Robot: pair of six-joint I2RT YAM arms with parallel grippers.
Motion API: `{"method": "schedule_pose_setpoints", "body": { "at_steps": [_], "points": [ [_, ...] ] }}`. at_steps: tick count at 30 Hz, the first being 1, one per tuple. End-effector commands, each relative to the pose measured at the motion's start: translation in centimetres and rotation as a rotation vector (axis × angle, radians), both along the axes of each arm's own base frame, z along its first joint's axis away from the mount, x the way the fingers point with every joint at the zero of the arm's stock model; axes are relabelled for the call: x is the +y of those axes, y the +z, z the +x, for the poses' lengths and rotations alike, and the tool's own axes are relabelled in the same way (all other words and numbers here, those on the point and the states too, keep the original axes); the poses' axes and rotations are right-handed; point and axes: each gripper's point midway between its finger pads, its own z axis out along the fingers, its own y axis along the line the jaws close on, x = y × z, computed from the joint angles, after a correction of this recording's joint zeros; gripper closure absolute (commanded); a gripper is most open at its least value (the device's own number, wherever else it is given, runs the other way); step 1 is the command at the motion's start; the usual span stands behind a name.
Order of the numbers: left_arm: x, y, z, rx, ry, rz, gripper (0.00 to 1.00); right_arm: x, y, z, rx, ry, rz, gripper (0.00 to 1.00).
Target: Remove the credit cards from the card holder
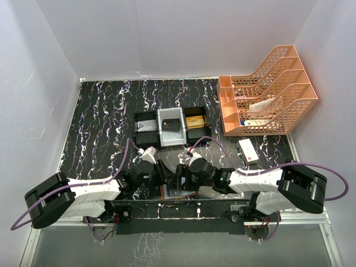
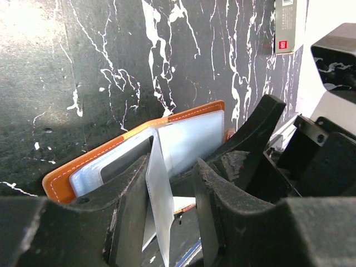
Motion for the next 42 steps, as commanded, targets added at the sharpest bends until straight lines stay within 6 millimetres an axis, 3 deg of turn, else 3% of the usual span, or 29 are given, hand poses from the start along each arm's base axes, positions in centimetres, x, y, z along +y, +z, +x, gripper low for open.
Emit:
{"method": "schedule_pose_setpoints", "body": {
  "at_steps": [1, 8, 11, 18, 24, 28, 33, 39, 42],
  "points": [
    [-1.2, 1.5, -0.4, -0.012, -0.043, -0.054, 0.65, 1.9, 5.3, 1.0, -0.099, 0.017, 0.133, 0.25],
    [-1.7, 1.8, -0.5, -0.016, -0.07, -0.072, 0.64, 0.1, 6.1, 1.1, -0.119, -0.015, 0.091, 0.22],
    [-2.3, 2.1, -0.7, -0.019, -0.098, -0.081, 0.63, -1.6, 6.0, 2.0, -0.151, -0.087, 0.037, 0.22],
    [-4.7, 2.2, -0.4, 0.002, -0.153, -0.064, 0.62, -4.9, 8.1, 3.3, -0.234, -0.229, 0.065, 0.24],
    [-6.4, 1.7, -0.3, 0.01, -0.177, -0.046, 0.58, -7.8, 8.6, 3.4, -0.27, -0.302, 0.072, 0.25],
    [-6.4, 1.2, -0.3, 0.016, -0.168, -0.005, 0.54, -8.8, 8.5, 3.2, -0.267, -0.319, 0.051, 0.31],
    [-7.4, 2.3, -0.6, 0.005, -0.204, -0.041, 0.46, -9.7, 8.0, 3.4, -0.252, -0.36, 0.018, 0.37],
    [-9.0, 3.0, -1.2, 0.005, -0.261, -0.061, 0.36, -10.1, 7.9, 3.4, -0.245, -0.375, 0.01, 0.38],
    [-9.2, 3.3, -1.8, 0.011, -0.276, -0.101, 0.34, -10.8, 7.0, 3.3, -0.237, -0.391, -0.016, 0.33]
  ]
}}
